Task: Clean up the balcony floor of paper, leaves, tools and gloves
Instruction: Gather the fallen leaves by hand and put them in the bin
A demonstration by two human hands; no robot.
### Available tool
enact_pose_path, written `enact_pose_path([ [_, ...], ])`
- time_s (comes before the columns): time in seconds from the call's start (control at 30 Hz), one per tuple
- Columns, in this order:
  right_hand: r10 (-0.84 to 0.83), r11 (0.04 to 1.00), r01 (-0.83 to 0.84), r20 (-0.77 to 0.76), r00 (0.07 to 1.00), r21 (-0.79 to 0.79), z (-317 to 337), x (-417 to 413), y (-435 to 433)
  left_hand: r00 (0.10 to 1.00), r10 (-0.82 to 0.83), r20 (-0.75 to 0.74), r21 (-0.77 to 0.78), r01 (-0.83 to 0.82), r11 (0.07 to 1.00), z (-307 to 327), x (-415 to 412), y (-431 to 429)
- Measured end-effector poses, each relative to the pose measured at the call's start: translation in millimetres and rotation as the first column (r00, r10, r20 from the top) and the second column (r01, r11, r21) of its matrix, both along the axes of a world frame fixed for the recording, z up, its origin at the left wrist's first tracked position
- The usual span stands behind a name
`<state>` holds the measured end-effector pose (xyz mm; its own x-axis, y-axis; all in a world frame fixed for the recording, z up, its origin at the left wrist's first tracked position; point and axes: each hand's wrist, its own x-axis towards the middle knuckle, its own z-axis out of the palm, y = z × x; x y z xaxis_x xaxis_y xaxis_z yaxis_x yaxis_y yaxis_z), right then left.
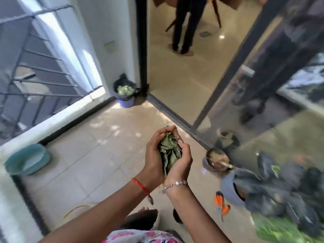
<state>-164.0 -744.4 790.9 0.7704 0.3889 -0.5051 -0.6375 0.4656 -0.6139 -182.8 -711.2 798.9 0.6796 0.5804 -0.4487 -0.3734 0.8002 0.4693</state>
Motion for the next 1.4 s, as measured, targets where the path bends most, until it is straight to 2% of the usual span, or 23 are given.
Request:
enact_pose_path([
  [0.13, 0.186, 0.981, -0.188, -0.036, 0.982, -0.054, -4.2, -1.9, 74.8, 0.977, 0.213, -0.018, -0.017, -0.213, 0.977, -11.2, -6.9, 73.4],
  [0.23, 0.261, 0.963, -0.262, -0.029, 0.965, -0.057, -9.5, 5.9, 115.0, 0.958, 0.286, 0.013, -0.054, -0.285, 0.957, -20.4, 1.7, 108.2],
  [0.47, 0.376, 0.919, -0.384, -0.094, 0.922, -0.087, -40.5, 54.7, 218.7, 0.9, 0.433, -0.061, -0.116, -0.437, 0.892, -44.6, 45.9, 205.3],
  [0.53, 0.423, 0.901, -0.428, -0.083, 0.902, -0.064, -46.1, 73.9, 253.6, 0.875, 0.481, -0.061, -0.168, -0.484, 0.859, -50.2, 63.9, 238.4],
  [0.63, 0.501, 0.857, -0.502, -0.037, 0.865, -0.113, -51.0, 105.3, 306.1, 0.862, 0.502, -0.062, -0.208, -0.503, 0.839, -52.6, 94.3, 293.2],
  [0.7, 0.526, 0.846, -0.525, -0.011, 0.85, -0.092, -50.9, 129.1, 342.0, 0.844, 0.532, -0.066, -0.184, -0.534, 0.825, -55.9, 116.4, 329.8],
  [0.9, 0.602, 0.789, -0.606, -0.071, 0.795, -0.102, -72.5, 182.6, 460.4, 0.761, 0.639, -0.113, -0.068, -0.647, 0.759, -82.0, 169.2, 441.7],
  [1.03, 0.593, 0.781, -0.61, -0.149, 0.791, -0.131, -113.8, 203.3, 540.3, 0.749, 0.636, -0.186, -0.005, -0.648, 0.761, -129.4, 187.4, 519.1],
  [1.17, 0.549, 0.799, -0.573, -0.168, 0.819, -0.18, -174.1, 229.7, 614.3, 0.782, 0.553, -0.289, -0.003, -0.578, 0.816, -199.8, 212.6, 594.1],
  [1.27, 0.513, 0.798, -0.559, -0.233, 0.826, -0.226, -240.5, 252.1, 668.9, 0.808, 0.509, -0.297, -0.042, -0.544, 0.838, -267.1, 237.7, 650.4],
  [1.4, 0.426, 0.856, -0.503, -0.384, 0.819, -0.122, -327.2, 281.2, 727.8, 0.823, 0.475, -0.31, -0.182, -0.542, 0.82, -349.2, 270.5, 706.3],
])
